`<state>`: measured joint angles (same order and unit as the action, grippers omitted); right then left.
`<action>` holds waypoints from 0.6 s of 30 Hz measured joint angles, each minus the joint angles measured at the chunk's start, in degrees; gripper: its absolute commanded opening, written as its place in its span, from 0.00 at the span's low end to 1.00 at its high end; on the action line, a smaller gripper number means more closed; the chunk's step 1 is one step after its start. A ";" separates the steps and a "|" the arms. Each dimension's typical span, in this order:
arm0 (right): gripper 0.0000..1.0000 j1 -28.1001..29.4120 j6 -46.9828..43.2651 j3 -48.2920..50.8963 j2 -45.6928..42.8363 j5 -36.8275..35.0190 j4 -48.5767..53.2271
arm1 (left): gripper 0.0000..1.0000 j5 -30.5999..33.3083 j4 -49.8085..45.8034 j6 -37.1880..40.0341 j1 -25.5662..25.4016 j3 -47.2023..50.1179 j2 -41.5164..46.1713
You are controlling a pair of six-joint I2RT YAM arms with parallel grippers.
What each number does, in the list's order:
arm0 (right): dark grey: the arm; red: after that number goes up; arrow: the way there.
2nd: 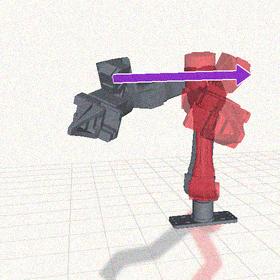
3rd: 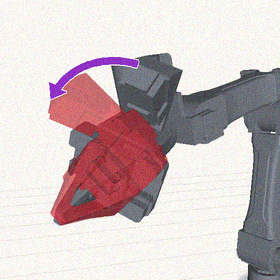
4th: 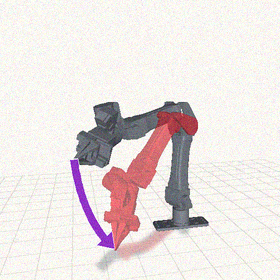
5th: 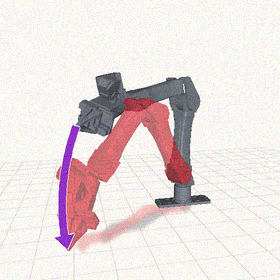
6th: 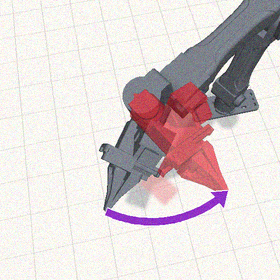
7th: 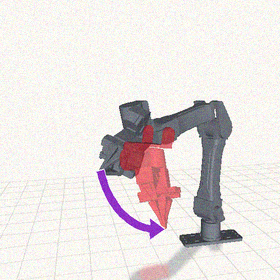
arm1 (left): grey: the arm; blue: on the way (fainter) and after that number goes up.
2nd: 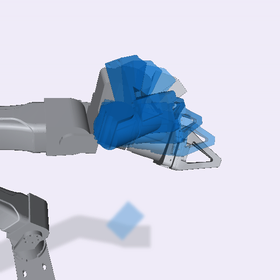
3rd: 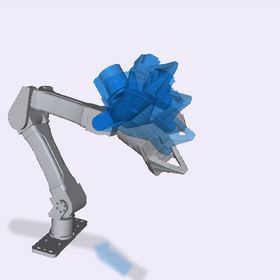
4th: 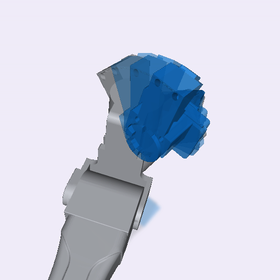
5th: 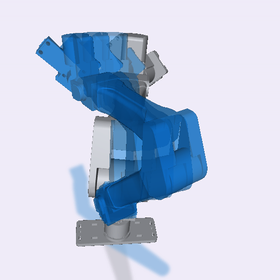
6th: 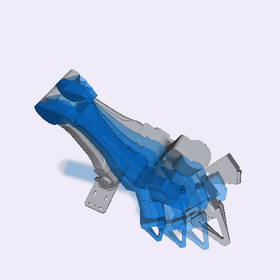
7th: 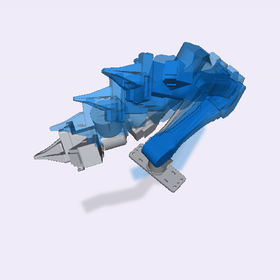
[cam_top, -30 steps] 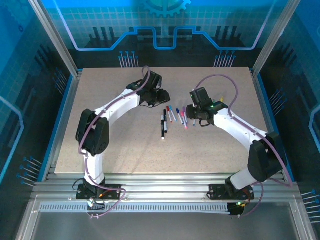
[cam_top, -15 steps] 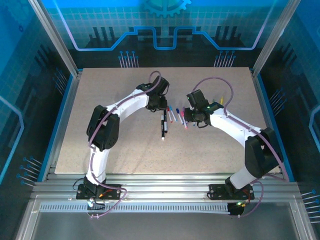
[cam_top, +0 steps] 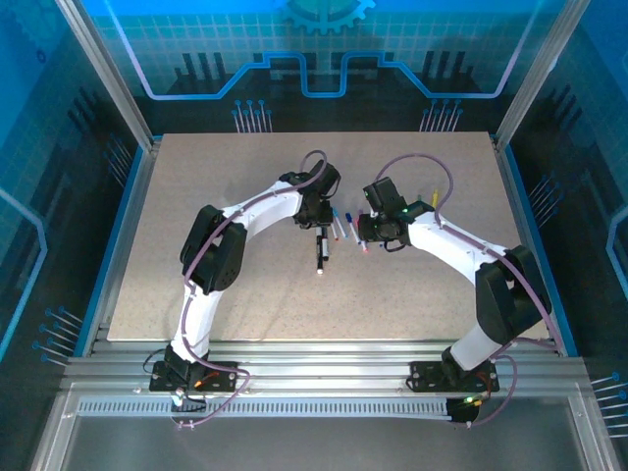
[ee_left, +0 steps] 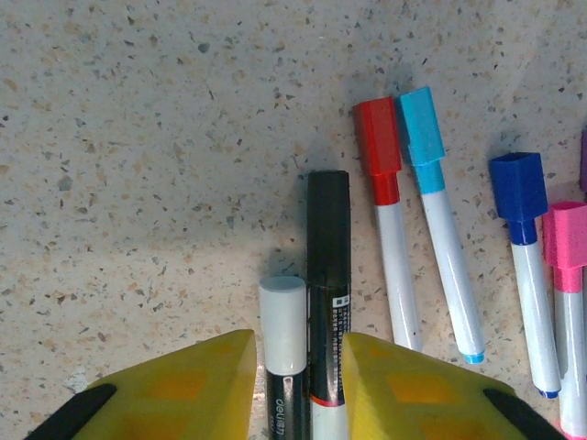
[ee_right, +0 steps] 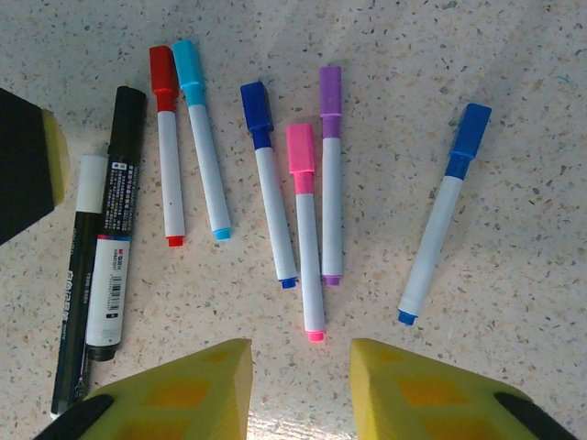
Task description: Open the pen caps
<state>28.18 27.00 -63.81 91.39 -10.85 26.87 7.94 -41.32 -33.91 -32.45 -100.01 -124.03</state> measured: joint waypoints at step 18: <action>0.35 0.04 0.46 0.00 0.90 0.85 -1.07 | 0.29 0.42 -0.44 0.00 -0.09 0.85 -2.58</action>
<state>28.23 27.46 -63.81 92.29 -10.00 25.80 8.36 -41.76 -33.91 -32.53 -99.15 -126.61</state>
